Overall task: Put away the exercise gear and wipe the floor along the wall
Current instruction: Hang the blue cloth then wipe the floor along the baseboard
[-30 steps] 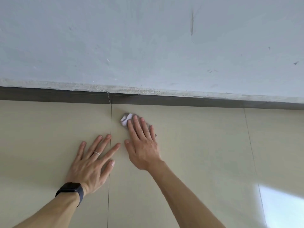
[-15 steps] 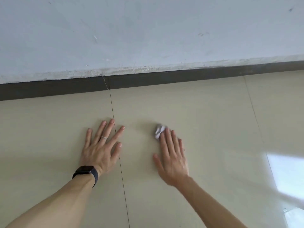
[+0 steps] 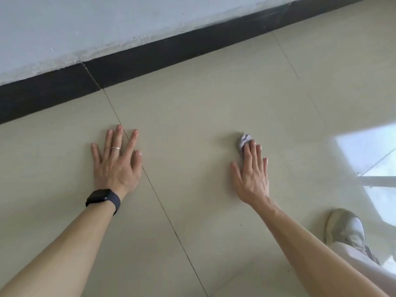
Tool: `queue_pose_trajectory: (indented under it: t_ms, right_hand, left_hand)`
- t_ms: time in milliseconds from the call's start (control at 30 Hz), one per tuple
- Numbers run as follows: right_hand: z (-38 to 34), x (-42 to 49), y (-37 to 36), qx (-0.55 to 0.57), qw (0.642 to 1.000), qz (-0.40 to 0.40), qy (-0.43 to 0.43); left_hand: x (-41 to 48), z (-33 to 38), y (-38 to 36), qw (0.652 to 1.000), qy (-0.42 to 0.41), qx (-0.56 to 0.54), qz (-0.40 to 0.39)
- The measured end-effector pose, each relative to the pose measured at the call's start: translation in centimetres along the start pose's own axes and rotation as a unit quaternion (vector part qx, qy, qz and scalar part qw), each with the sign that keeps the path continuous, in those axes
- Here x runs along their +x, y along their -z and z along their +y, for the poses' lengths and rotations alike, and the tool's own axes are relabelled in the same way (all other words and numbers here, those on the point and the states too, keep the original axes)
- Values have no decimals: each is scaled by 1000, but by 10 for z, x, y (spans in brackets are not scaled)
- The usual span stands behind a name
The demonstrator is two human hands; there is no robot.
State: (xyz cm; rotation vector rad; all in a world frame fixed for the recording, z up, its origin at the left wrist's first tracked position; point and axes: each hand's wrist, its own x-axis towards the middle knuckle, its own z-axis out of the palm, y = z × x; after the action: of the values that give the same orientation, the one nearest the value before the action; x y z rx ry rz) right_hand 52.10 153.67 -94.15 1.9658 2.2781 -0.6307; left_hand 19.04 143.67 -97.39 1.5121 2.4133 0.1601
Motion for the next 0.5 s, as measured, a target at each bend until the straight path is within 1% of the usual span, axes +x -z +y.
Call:
queue_pose_trajectory:
  t_ms: [67, 133, 167, 233, 267, 300, 333, 400, 433, 467, 500]
  right_hand:
    - [-22, -66, -28, -10, 997, -32, 75]
    - [-44, -117, -50, -28, 981, -71, 180]
    - [-50, -131, -56, -35, 972, -80, 217]
    - [-47, -126, -54, -34, 964, -85, 251]
    - [-39, -114, -47, -42, 963, -77, 253]
    - [-28, -100, -39, -47, 968, -66, 236]
    - [-14, -84, -30, -41, 980, -46, 190]
    - [25, -61, -7, -1, 1000, 1, 22]
    - [46, -57, 4, 29, 997, 12, -65]
    - [64, -60, 11, 59, 989, 17, -134]
    - [76, -69, 14, 78, 981, 20, -175]
  left_hand:
    - [-6, 2, -1, 1000, -14, -3, 4]
    - [-19, 11, 0, 1000, -29, -7, 4]
    - [-28, 19, 0, 999, -49, -3, 2]
    - [-53, 37, -5, 994, -110, 11, -8]
    - [-68, 45, -10, 989, -142, 17, -22]
    - [-82, 52, -15, 984, -170, 22, -39]
    - [-93, 56, -20, 979, -193, 28, -54]
    - [-105, 57, -27, 972, -218, 41, -78]
    - [-107, 56, -28, 971, -219, 44, -83]
    - [-107, 54, -27, 971, -217, 45, -86]
    - [-106, 52, -26, 972, -213, 47, -86]
